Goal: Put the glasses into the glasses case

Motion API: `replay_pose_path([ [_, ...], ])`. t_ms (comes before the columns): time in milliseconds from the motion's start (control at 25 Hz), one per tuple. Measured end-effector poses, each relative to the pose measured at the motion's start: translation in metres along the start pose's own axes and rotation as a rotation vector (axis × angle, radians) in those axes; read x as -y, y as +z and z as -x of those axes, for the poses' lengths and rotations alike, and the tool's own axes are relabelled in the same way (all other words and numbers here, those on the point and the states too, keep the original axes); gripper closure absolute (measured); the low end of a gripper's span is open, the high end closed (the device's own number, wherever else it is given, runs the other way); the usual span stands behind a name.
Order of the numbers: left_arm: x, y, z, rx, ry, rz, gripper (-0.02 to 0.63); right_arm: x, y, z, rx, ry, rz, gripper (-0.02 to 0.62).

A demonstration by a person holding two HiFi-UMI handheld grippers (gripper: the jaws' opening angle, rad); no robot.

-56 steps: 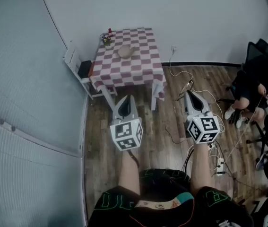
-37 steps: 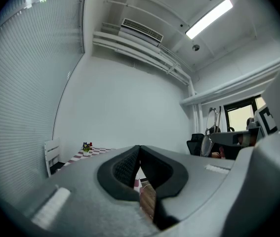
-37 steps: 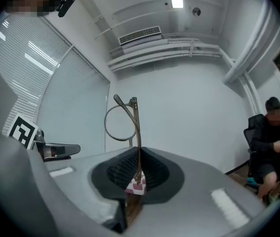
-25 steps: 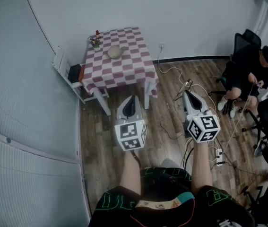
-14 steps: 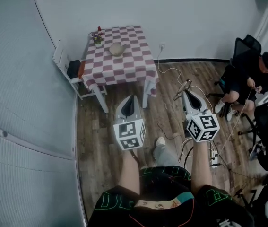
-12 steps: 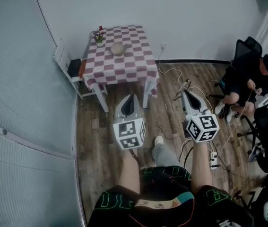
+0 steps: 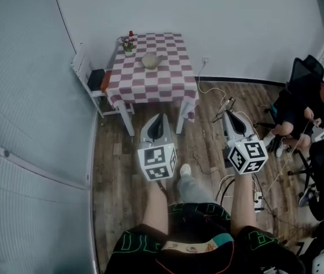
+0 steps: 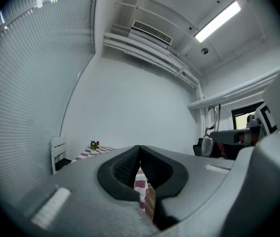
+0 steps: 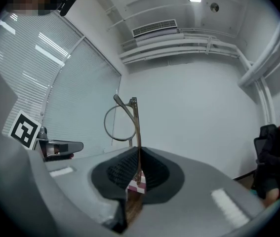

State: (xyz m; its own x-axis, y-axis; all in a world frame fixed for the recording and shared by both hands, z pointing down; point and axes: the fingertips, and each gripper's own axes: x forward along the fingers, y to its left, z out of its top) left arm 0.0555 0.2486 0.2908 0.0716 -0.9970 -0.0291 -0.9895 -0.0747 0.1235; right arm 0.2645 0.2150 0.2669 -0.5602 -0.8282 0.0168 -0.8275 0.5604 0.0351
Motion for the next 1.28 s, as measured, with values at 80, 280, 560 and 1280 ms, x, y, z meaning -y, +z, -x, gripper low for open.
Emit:
replay_pose_path([
  [80,-0.006,0.0,-0.004,-0.006,0.013,-0.007,0.597,-0.002,-0.003,-0.008,-0.005,0.013,-0.007,0.578],
  [280,-0.011,-0.006,-0.014,-0.032,0.028,-0.039,0.595,-0.005,-0.001,-0.025,0.002,0.044,-0.003,0.577],
  [560,-0.022,-0.027,-0.039,-0.084,0.048,-0.039,0.597,0.011,-0.034,-0.055,-0.059,0.044,-0.047,0.577],
  [1280,-0.008,-0.103,-0.166,-0.221,-0.009,-0.031,0.597,0.089,-0.101,-0.134,-0.226,-0.016,-0.074,0.577],
])
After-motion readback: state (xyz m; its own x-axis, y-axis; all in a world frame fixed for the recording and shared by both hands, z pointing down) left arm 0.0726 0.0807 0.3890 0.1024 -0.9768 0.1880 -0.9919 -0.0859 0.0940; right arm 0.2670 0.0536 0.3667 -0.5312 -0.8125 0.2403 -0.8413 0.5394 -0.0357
